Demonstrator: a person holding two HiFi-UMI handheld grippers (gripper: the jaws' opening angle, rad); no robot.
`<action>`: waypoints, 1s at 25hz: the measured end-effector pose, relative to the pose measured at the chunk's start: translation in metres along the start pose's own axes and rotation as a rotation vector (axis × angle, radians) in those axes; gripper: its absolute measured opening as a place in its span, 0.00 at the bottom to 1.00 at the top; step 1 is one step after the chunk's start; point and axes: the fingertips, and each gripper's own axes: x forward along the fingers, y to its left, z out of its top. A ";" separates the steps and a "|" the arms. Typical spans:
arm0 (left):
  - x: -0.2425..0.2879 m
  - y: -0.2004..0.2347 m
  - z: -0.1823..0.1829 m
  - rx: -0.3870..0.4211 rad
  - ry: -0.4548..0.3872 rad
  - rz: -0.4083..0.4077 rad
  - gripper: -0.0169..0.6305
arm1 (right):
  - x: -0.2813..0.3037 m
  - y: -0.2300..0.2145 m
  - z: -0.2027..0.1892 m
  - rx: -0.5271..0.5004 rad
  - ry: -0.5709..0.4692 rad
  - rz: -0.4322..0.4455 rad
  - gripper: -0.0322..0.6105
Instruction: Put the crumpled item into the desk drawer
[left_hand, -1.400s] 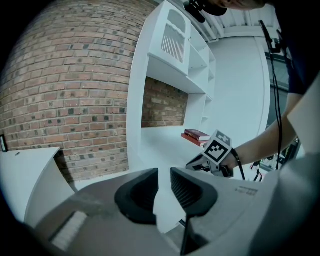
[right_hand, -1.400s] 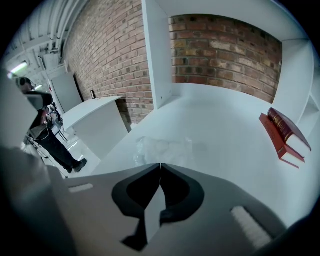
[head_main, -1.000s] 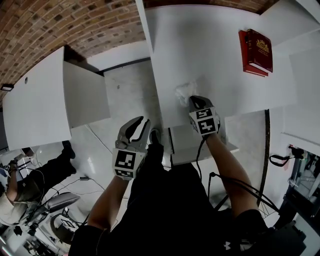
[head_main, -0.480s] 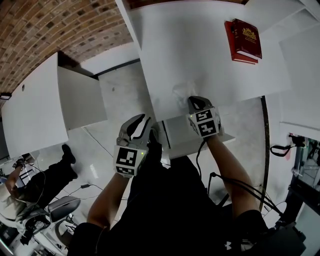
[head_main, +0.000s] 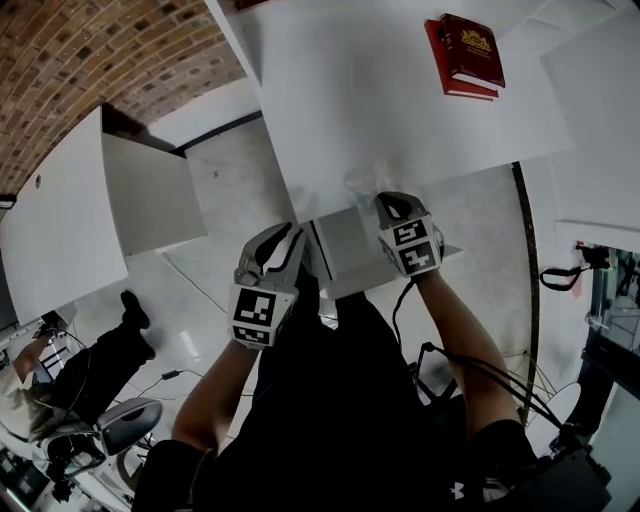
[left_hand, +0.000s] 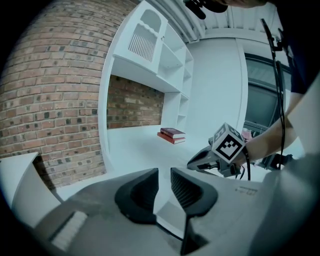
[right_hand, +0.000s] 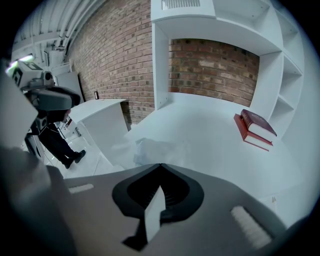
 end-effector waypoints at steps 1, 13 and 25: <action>0.000 -0.004 -0.001 0.003 0.001 -0.005 0.16 | -0.003 0.000 -0.005 0.000 0.001 -0.002 0.05; 0.002 -0.036 -0.022 0.001 0.024 -0.064 0.16 | -0.016 0.021 -0.079 -0.096 0.110 0.077 0.05; -0.006 -0.020 -0.062 -0.048 0.075 -0.037 0.16 | 0.025 0.045 -0.130 -0.190 0.309 0.171 0.05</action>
